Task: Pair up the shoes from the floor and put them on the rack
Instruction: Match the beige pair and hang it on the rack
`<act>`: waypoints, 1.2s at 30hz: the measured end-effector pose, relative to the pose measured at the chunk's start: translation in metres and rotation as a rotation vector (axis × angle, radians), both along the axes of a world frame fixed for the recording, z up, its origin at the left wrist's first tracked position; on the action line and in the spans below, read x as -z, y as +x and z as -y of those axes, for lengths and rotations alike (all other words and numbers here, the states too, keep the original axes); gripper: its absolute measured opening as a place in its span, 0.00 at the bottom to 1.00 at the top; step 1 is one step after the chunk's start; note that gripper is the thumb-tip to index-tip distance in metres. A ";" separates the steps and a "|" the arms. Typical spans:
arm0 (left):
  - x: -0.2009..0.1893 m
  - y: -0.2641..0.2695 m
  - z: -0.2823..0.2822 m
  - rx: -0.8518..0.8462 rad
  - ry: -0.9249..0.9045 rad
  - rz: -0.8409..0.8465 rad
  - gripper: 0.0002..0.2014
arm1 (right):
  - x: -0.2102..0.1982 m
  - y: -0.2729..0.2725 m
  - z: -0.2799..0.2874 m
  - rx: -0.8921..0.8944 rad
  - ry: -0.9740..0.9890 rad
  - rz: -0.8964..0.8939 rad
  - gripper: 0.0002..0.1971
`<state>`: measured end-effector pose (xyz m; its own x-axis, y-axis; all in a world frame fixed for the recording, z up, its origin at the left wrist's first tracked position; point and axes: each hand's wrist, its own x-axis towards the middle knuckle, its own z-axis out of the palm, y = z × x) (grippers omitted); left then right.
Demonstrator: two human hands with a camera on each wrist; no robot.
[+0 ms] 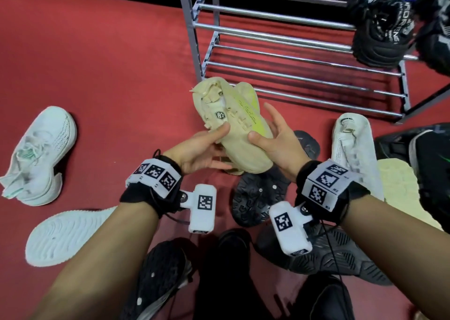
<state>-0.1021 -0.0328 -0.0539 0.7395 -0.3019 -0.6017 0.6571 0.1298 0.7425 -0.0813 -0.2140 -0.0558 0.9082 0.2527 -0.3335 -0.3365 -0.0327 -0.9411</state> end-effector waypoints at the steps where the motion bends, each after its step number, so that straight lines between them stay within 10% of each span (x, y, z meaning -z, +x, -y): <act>1: 0.002 0.000 0.000 -0.023 0.017 0.011 0.16 | 0.002 0.000 -0.002 -0.008 -0.012 0.000 0.41; 23: 0.066 0.001 -0.094 -0.261 0.396 -0.104 0.05 | 0.041 0.021 -0.015 -0.146 -0.585 -0.170 0.16; 36: 0.093 -0.022 -0.092 -0.499 0.103 -0.155 0.24 | 0.071 0.029 -0.034 -0.343 -0.979 -0.190 0.42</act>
<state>-0.1242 0.0595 -0.1467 0.6780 0.1299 -0.7235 0.6374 0.3863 0.6667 -0.0523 -0.1803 -0.1267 0.7503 0.0294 -0.6605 -0.3049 -0.8710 -0.3852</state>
